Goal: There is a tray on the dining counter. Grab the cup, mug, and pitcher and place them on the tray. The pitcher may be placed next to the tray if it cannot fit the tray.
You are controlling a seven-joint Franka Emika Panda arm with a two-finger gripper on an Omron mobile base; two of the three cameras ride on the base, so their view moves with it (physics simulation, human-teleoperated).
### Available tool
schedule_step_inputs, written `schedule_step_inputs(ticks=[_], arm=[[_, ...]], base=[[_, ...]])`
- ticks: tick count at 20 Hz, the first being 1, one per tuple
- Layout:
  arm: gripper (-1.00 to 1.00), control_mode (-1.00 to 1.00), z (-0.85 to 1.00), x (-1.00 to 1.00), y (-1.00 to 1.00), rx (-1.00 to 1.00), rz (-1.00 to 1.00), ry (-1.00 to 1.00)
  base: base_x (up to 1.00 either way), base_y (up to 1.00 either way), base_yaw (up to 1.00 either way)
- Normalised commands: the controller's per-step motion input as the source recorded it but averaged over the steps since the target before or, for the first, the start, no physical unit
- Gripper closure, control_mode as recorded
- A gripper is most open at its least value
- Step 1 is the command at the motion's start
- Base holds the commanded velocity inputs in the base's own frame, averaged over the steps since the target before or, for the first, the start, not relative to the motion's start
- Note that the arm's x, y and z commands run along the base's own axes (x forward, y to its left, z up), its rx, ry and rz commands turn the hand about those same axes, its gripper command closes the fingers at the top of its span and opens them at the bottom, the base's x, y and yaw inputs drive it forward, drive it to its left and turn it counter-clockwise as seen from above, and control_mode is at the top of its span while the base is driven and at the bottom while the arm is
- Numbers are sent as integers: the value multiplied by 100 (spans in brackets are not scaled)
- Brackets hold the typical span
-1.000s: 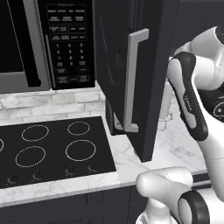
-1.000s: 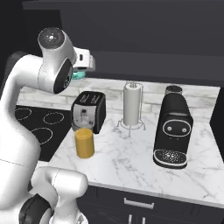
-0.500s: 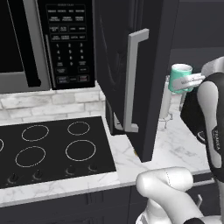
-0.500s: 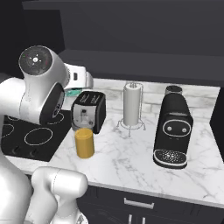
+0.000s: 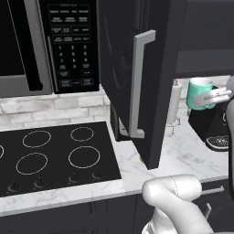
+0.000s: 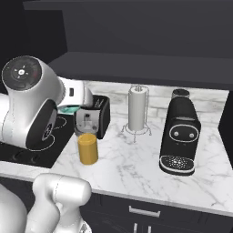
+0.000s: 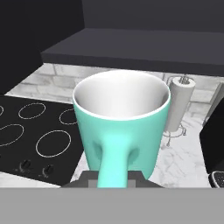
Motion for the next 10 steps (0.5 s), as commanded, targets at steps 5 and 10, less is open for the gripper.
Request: schedule_step_inputs(ticks=[5,10], arm=[[100,-100,0,-27,0,-1,-4,9],[100,-100,-1,-8,0,-2,-15,5]], base=[[0,0,0],[0,0,0]])
